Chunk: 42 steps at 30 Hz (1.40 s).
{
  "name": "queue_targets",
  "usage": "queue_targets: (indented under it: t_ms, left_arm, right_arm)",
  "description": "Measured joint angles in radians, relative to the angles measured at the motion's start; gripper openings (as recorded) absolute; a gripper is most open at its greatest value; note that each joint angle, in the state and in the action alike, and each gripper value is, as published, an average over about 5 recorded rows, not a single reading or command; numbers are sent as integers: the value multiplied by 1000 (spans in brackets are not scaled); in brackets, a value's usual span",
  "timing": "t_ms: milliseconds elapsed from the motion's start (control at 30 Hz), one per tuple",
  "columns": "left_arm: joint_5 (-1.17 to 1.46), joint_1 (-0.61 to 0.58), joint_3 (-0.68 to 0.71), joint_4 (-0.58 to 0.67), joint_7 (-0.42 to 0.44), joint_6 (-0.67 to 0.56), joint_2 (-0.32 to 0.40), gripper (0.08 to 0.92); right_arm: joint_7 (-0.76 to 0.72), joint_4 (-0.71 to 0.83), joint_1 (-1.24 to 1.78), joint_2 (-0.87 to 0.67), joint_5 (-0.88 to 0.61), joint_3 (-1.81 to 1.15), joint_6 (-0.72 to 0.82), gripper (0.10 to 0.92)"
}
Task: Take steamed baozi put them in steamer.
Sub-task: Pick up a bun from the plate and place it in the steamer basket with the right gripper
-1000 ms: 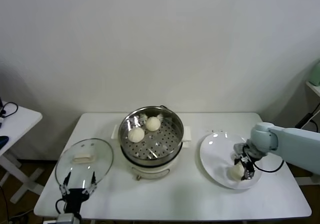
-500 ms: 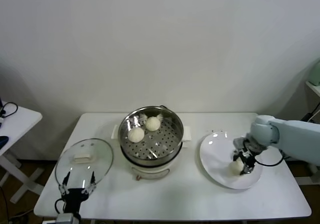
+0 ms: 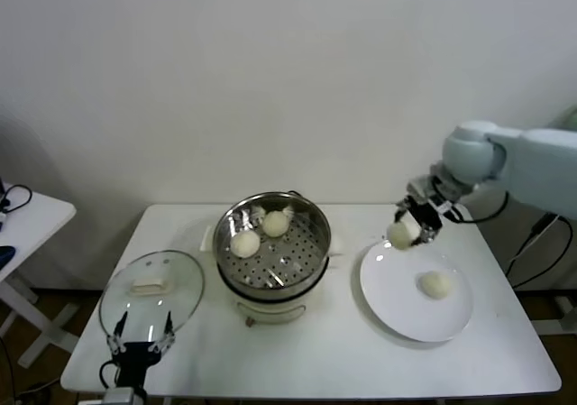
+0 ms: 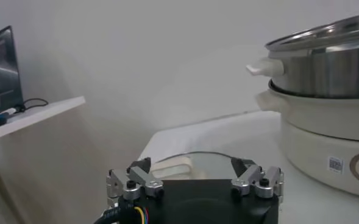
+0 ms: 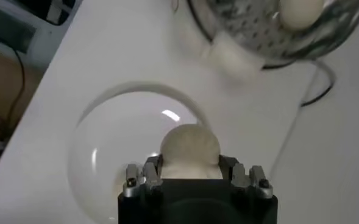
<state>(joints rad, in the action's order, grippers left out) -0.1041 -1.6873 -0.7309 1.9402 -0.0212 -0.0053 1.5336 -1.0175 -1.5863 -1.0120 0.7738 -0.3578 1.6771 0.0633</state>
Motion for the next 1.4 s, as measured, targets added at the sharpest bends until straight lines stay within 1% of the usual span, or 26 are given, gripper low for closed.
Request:
queue_targets:
  t_ms: [167,367,500,967,1167,1400]
  left_arm:
    - [-3,-5,-2,0,0,-1,1,823]
    - [-4,-8,-1,-2,-2,-4,3,823]
    - [-6,-7,1,-2,-2,-4,4,823]
    - [-3,-5,-3,-3,-2,-5,-2,823]
    - [-3,-4,-3,-8,-2,-5,-2,823]
    - [-4,-2,-3,-11,-3,-4,-1,823]
  right_arm:
    - [26,-32,-40,76,18,-42,-107,628]
    - [63,-47,-41,171,95,-78,-243,628]
    - [83,-40,-6,241,144,-93,-301,628]
    - [115,83,187,453,243,-120,-390,624]
    - [119,149,258,504,272,-125,-412,622]
    - [119,191,321,534,297,-135,-421,620]
